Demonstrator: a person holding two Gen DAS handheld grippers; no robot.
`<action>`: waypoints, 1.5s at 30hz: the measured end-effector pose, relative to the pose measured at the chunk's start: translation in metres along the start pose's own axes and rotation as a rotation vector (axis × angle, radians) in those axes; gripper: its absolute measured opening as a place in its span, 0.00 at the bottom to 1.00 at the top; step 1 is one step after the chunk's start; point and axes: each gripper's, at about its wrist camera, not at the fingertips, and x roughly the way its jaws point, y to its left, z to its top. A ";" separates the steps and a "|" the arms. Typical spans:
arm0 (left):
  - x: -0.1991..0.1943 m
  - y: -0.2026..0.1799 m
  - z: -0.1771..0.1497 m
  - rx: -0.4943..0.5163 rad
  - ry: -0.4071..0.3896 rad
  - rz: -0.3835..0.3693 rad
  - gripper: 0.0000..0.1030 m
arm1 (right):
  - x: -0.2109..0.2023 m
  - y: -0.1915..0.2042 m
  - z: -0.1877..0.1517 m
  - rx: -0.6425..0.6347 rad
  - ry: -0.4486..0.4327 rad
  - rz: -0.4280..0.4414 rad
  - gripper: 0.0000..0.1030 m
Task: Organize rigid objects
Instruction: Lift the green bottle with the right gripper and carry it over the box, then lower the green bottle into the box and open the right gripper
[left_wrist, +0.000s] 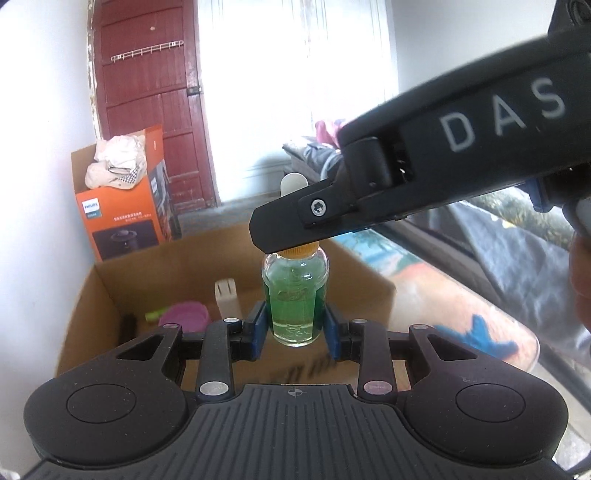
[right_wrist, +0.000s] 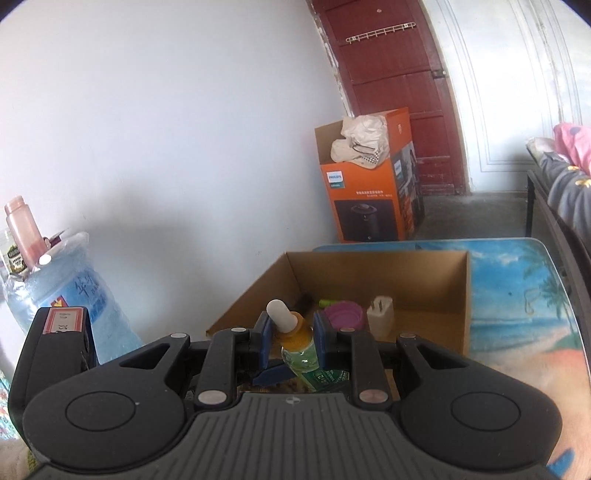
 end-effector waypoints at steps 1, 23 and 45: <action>0.004 0.002 0.006 -0.004 0.000 -0.001 0.30 | 0.004 -0.004 0.006 -0.001 0.002 0.006 0.25; 0.209 0.028 0.057 -0.046 0.403 -0.090 0.30 | 0.161 -0.159 0.050 0.174 0.259 -0.027 0.23; 0.247 0.043 0.069 -0.102 0.509 -0.112 0.31 | 0.189 -0.164 0.048 0.057 0.301 -0.099 0.22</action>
